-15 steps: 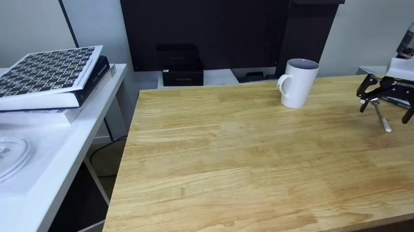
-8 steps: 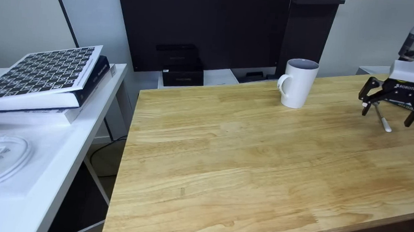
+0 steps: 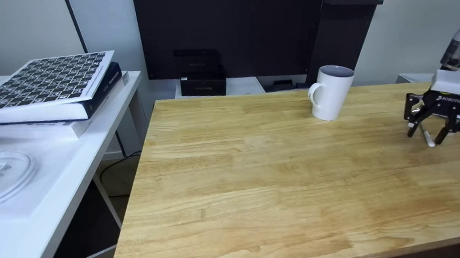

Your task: Pick up the silver spoon from the table and put it in the mug cup

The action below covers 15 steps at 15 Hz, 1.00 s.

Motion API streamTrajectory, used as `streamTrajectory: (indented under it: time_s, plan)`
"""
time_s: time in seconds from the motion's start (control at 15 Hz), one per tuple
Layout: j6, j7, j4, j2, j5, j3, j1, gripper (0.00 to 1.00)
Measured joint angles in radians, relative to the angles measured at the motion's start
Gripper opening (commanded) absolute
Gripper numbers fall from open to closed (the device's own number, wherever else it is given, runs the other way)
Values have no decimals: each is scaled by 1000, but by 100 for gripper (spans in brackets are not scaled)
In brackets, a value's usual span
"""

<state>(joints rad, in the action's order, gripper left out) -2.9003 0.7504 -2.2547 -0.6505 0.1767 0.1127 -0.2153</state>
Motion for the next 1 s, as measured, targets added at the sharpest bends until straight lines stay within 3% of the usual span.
streamTrajectory:
  time_s: [0.27, 1.0]
  plan:
    - [0, 1, 5, 1, 0, 9, -14, 1]
    - [158, 21, 50, 73, 6, 53, -37, 3]
